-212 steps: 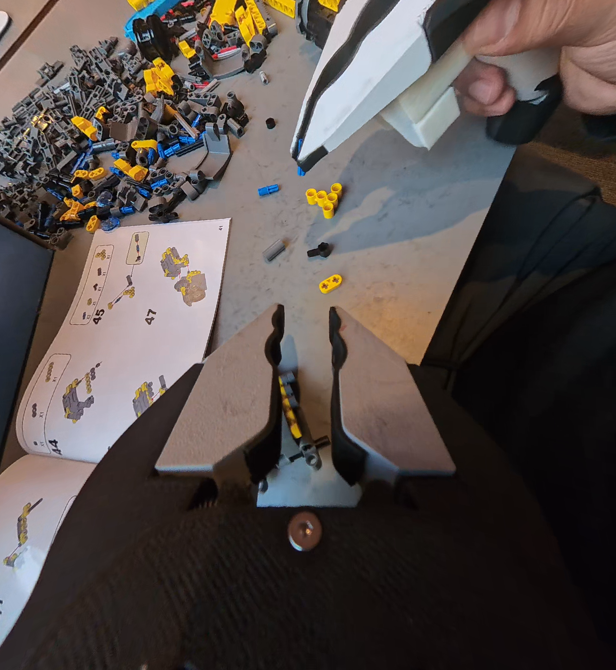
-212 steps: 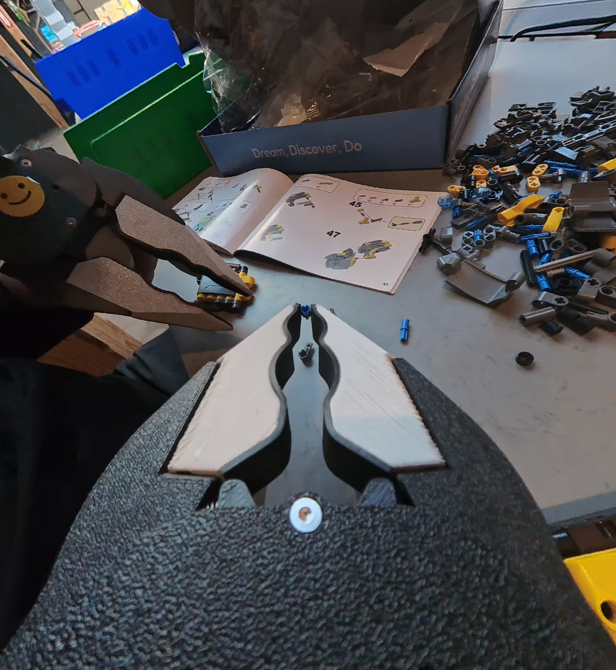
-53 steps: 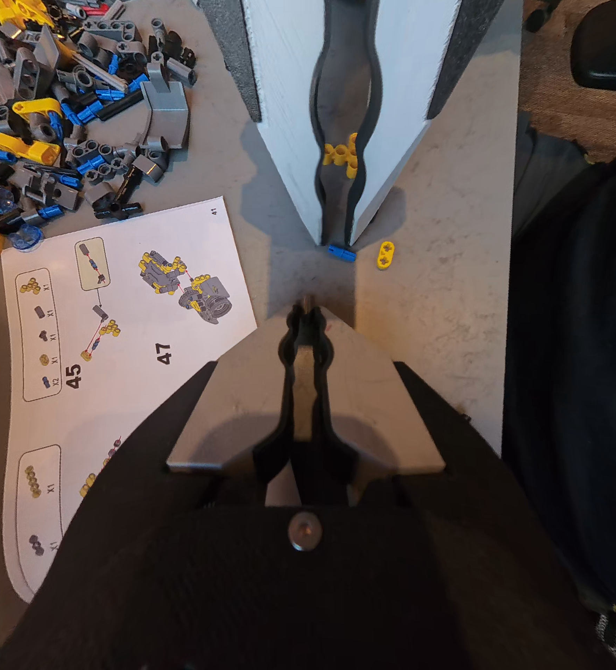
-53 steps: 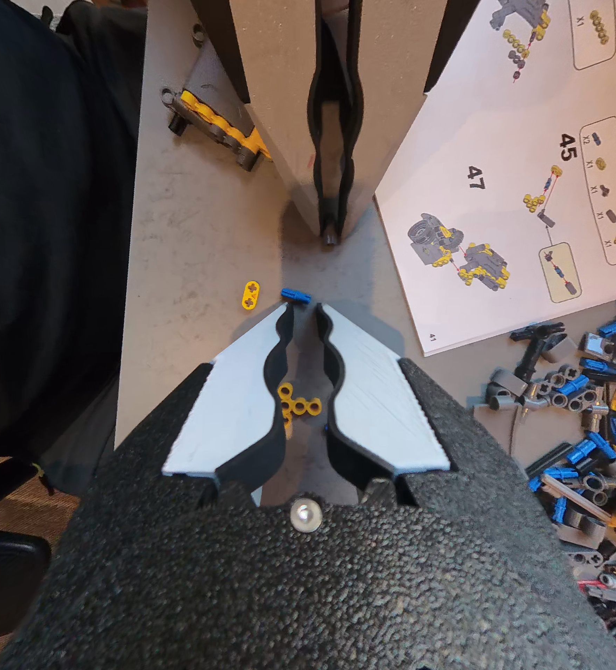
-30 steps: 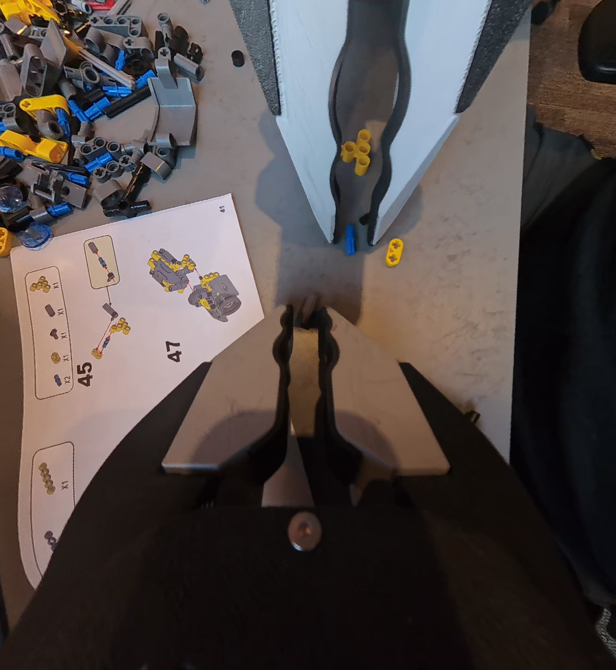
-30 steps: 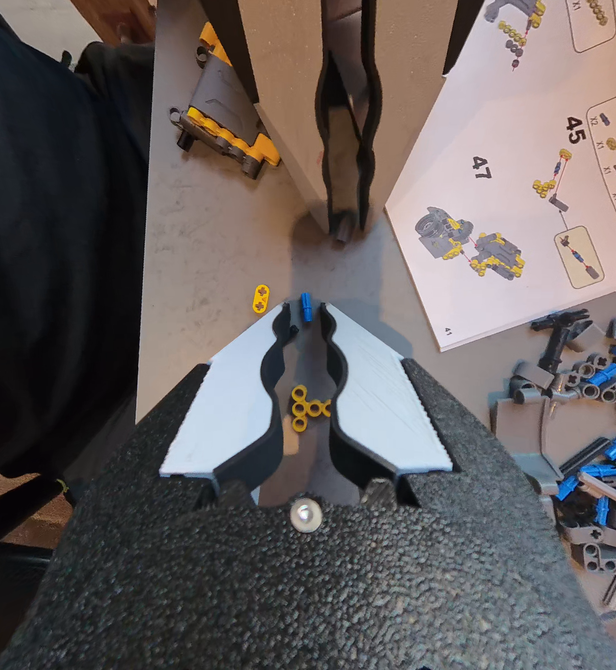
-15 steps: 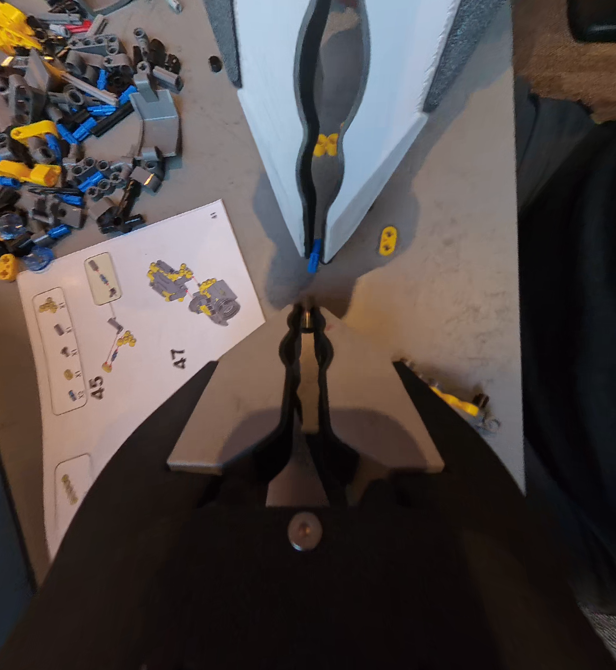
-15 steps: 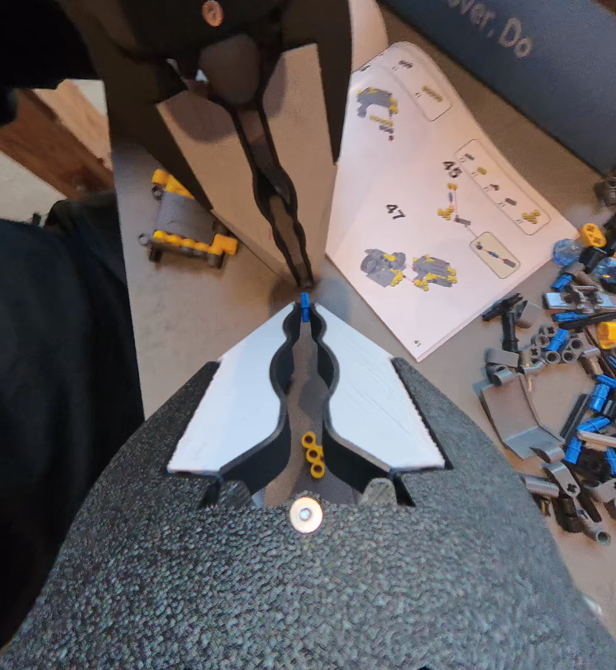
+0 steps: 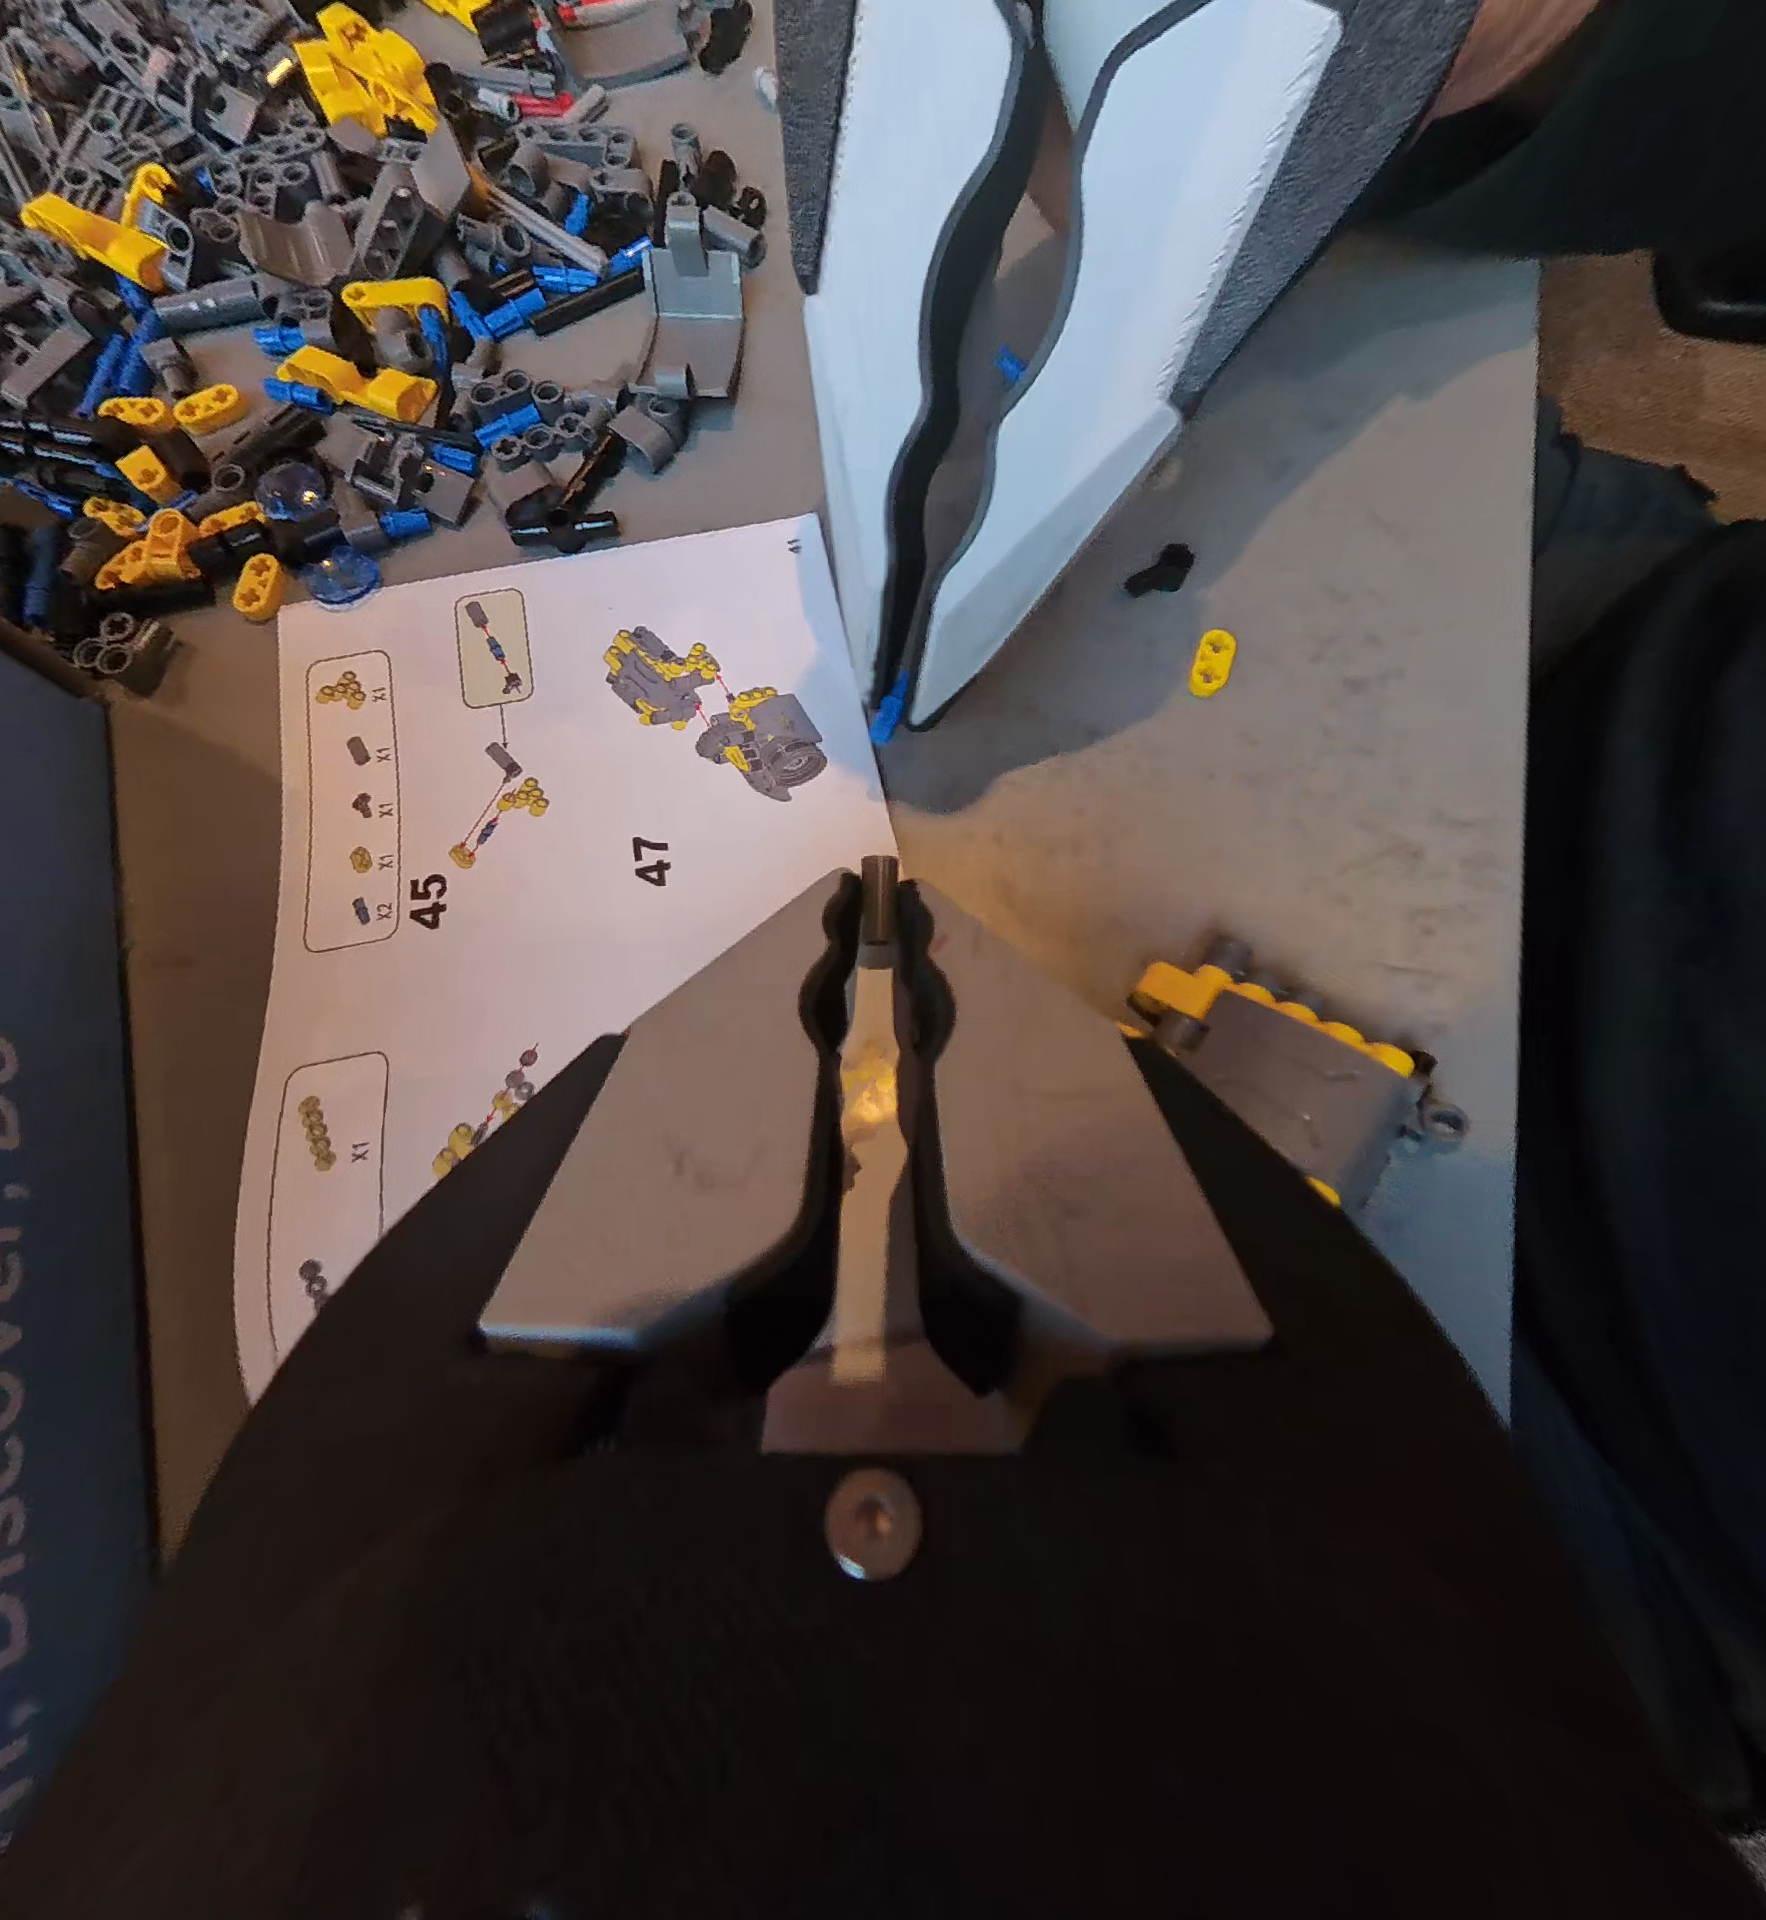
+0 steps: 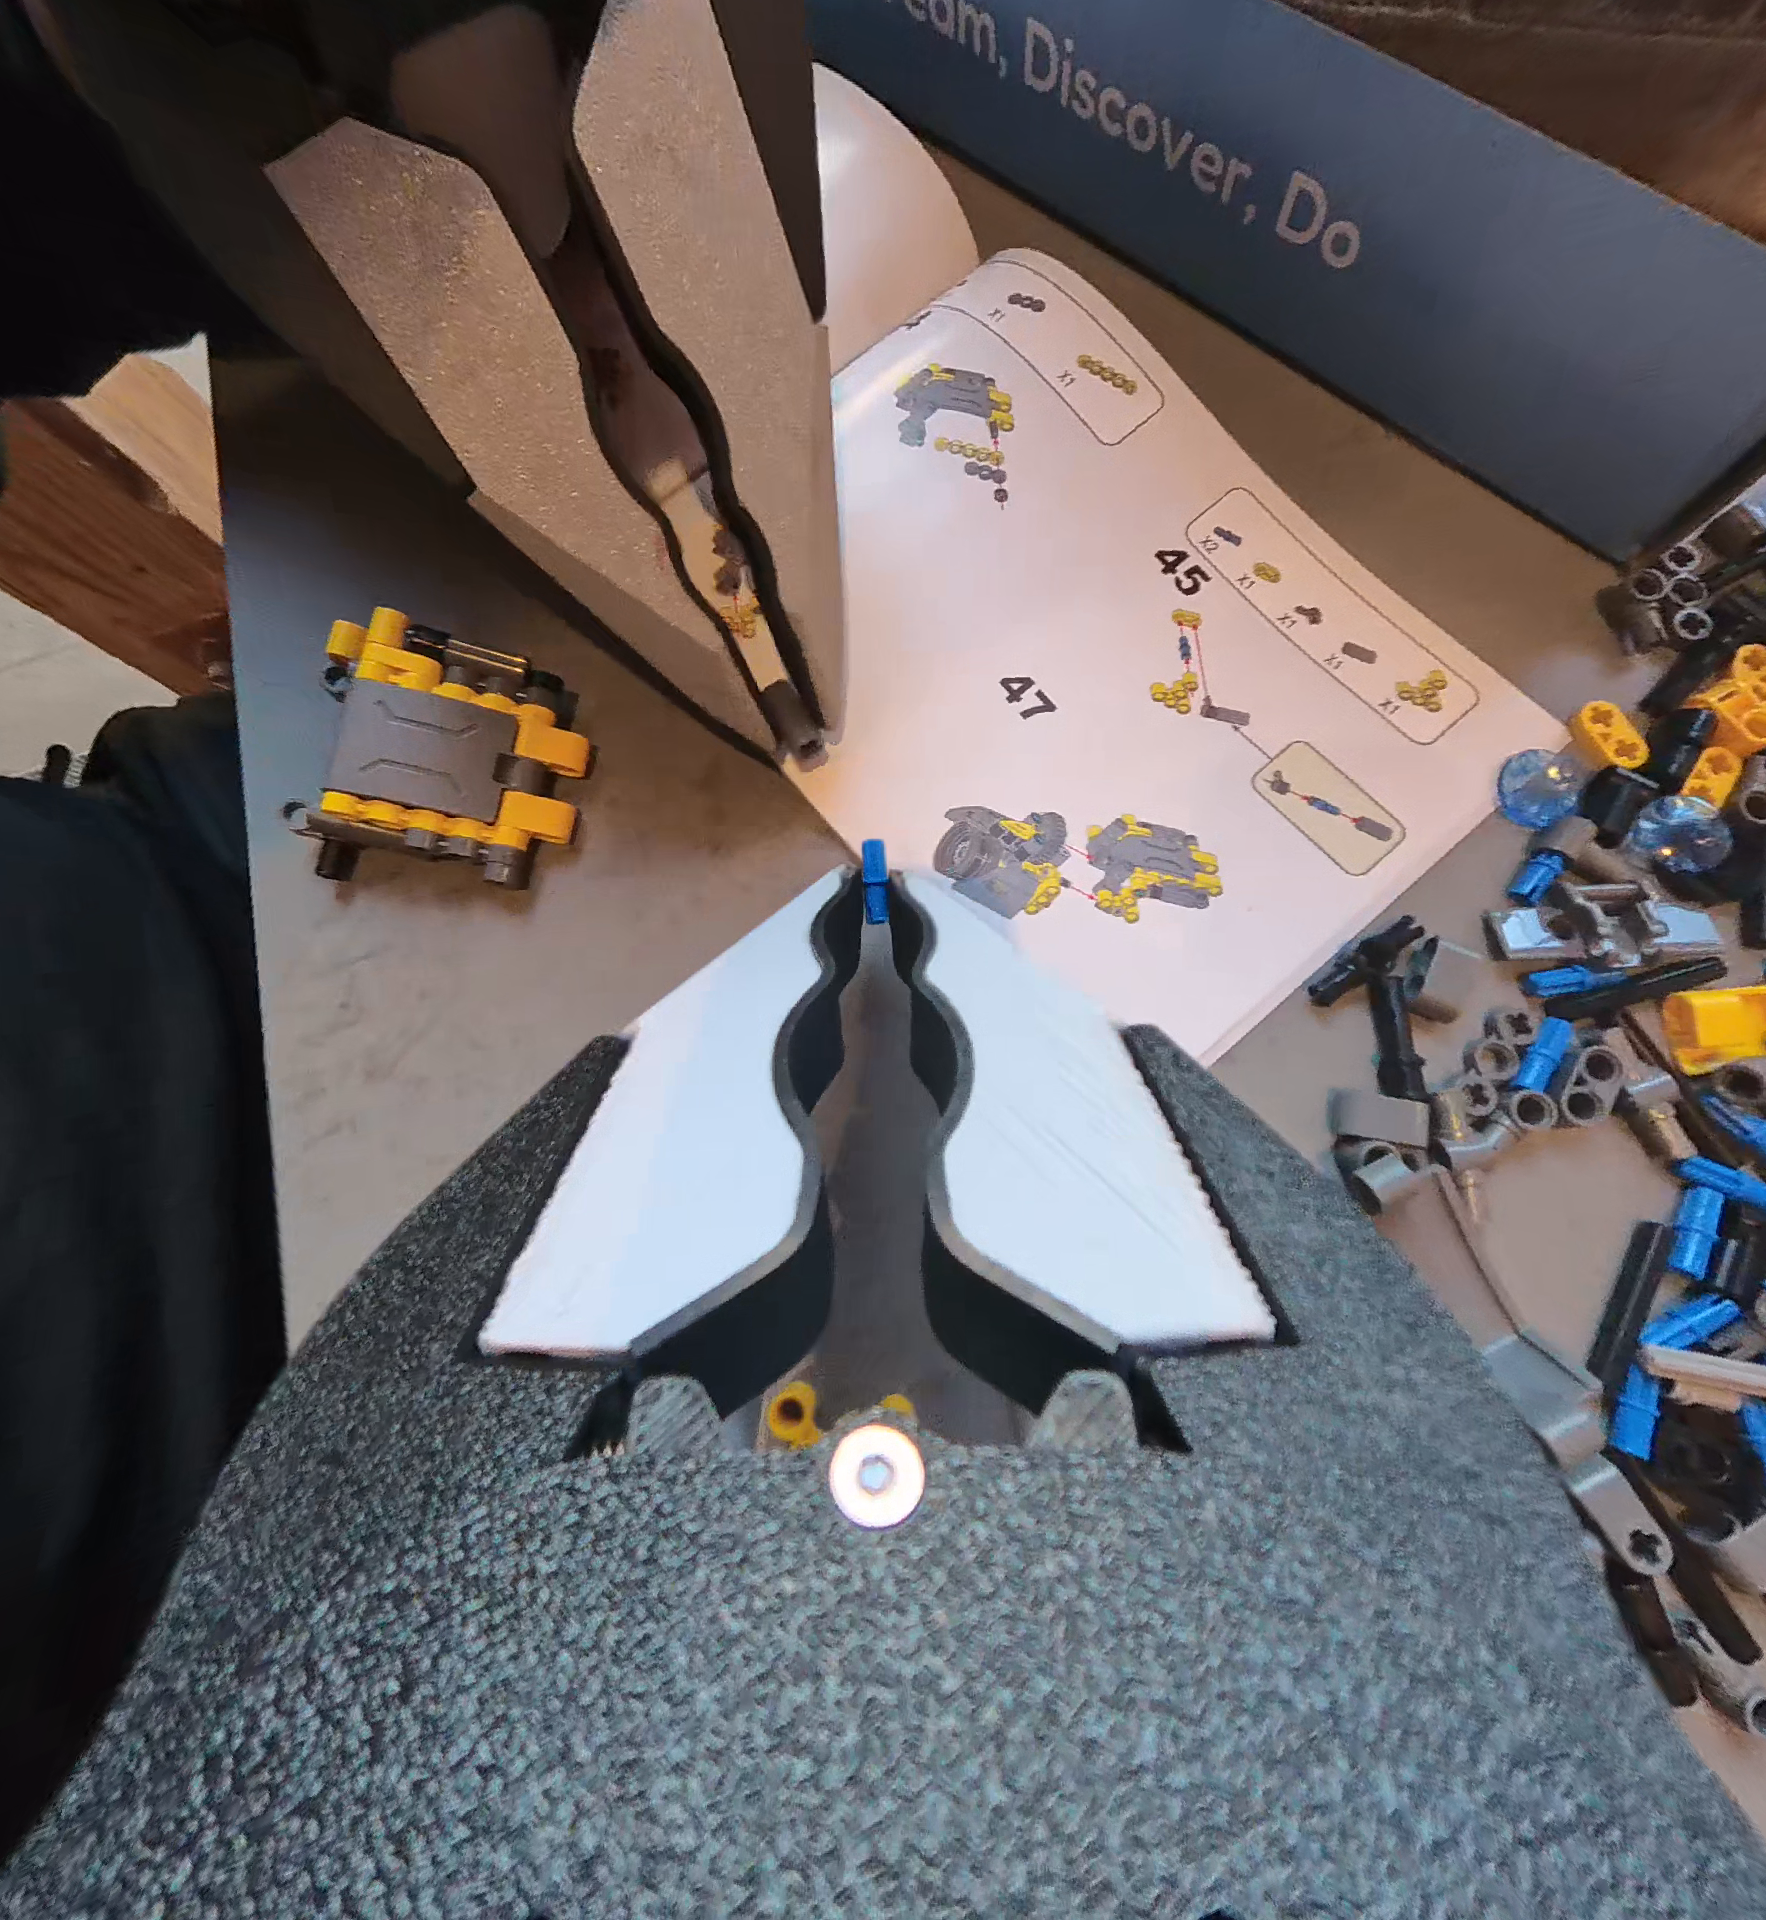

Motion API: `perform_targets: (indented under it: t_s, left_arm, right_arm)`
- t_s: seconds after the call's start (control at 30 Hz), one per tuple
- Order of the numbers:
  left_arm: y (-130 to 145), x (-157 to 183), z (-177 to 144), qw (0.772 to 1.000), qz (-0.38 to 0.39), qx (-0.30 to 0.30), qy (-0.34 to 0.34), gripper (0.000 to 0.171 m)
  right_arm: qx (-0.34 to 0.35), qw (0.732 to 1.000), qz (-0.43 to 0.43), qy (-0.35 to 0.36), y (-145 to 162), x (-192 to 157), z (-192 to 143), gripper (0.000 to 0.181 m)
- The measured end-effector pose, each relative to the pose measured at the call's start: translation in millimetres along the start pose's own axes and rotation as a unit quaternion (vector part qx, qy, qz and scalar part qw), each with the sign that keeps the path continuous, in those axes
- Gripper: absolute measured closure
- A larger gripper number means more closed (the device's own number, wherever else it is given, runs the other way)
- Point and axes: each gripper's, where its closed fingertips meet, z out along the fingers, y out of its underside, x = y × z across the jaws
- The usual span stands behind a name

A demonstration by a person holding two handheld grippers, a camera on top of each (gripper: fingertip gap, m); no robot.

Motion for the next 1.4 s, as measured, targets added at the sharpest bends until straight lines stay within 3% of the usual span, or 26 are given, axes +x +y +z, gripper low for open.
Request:
perform_targets:
  t_s: [0.13, 0.7, 1.4]
  left_arm:
    - [9.8, 0.5, 9.7, 1.0, 0.003, -0.017, 0.001, 0.168]
    - [8.9, 0.2, 9.9, 1.0, -0.011, -0.011, 0.019, 0.168]
    - [8.6, 0.6, 9.6, 0.999, -0.026, -0.01, 0.033, 0.168]
  right_arm:
    - [0.004, 1.0, -0.001, 0.011, 3.4, 3.8, 1.5, 0.179]
    - [-0.01, 1.0, -0.01, 0.009, 10.2, -7.8, -11.1, 0.177]
    - [-0.043, 0.999, -0.018, 0.012, 26.7, -8.0, -3.4, 0.177]
